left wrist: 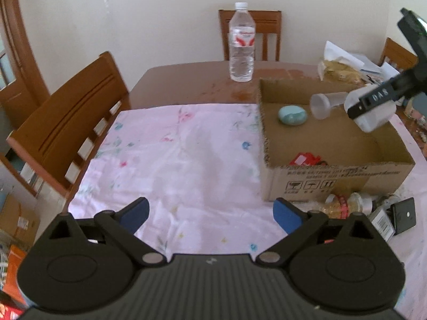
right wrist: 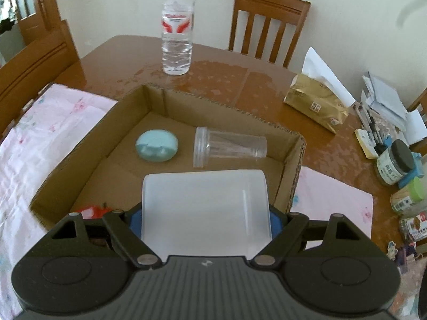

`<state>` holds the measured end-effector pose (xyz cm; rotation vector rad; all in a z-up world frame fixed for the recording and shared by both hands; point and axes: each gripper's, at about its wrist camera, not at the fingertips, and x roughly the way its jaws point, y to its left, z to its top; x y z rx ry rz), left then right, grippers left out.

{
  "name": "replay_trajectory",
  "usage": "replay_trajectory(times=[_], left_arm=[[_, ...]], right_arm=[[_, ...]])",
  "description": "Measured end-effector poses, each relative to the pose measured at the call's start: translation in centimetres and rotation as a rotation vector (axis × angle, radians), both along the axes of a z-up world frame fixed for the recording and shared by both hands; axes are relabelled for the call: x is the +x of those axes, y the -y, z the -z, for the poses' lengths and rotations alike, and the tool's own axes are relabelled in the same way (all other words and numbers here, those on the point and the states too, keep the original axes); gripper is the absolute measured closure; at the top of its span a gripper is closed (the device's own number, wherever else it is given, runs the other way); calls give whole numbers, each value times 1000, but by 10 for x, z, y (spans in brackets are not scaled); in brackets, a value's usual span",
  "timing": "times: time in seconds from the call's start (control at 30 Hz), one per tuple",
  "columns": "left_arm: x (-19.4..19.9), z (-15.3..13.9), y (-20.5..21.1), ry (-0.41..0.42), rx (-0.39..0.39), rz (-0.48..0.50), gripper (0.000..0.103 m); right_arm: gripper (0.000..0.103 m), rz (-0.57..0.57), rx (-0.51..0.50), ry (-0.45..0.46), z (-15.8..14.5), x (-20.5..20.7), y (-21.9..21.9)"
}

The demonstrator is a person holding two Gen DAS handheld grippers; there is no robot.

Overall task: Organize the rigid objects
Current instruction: 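Lift the train and white box into the cardboard box and release both, then move the right tool toward the black square case beside the box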

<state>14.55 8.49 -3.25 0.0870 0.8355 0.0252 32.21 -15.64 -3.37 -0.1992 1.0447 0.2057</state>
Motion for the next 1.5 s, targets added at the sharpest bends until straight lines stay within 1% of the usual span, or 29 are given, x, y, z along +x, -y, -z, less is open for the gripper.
replay_trajectory(times=[0.03,0.07,0.1,0.13,0.27,0.33,0.57,0.8,0.97,1.1,1.23,1.37,1.5], left_arm=[[-1,0,-1,-1,-1,-7,4],[-3,0,-3,-1,-3,-14,4],[-5,0,-4,0,-4,-21,4],[-5,0,-6,-1,-6,-28,4],[-7,2,-8,-7,-10,-33,4],[-7,2,-8,-9,-7,-25,4],[-4,2,-4,-4,-9,28,4],[-5,4,-1,-5,-15,96,4],[-10,6,-6,-3,-31,142,4],[-14,11,-11,-8,-42,188,2],[-18,18,-14,-11,-51,244,1],[-23,23,-10,-30,-58,269,1],[-32,23,-4,-26,-64,261,1]], right_arm=[[16,13,-2,12,1,5,1],[13,23,-5,26,1,9,1],[5,31,-10,35,1,13,2],[0,40,-14,44,0,15,2],[0,64,-12,69,-8,12,6],[0,75,-4,63,-11,8,8],[0,120,7,79,-17,-24,14],[0,228,30,109,-19,-71,26],[0,331,25,137,-11,-116,30],[0,416,38,94,7,-146,33],[0,473,14,38,27,-168,35],[0,468,5,1,40,-179,37],[0,458,24,-15,53,-173,42]])
